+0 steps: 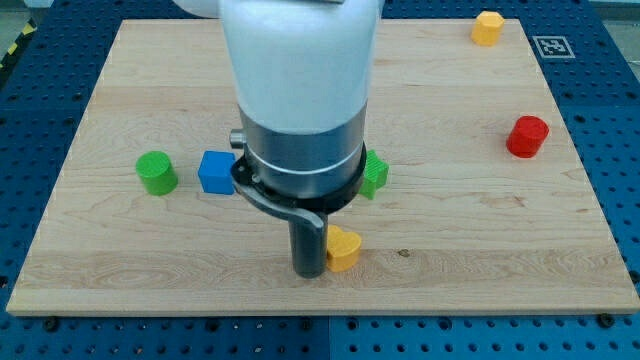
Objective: Push the heart closer to the red star
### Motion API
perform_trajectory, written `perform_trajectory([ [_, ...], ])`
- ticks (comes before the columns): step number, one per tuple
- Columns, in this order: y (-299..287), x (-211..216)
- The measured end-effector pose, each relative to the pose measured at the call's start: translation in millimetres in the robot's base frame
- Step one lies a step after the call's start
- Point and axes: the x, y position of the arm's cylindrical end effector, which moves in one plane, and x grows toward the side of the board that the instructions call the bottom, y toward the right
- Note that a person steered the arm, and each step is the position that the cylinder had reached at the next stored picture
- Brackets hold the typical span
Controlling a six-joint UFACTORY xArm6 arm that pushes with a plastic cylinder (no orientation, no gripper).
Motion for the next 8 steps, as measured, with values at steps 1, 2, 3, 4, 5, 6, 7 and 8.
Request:
perform_trajectory([
  [1,34.7,-2.9],
  [2,61.6,-24.1],
  [3,84.2,-28.9],
  [4,111.8,-29.9],
  [5,130.8,-48.0],
  [6,133.8,-58.0],
  [7,134.7,-55.1],
  [8,134.7,-55.8],
])
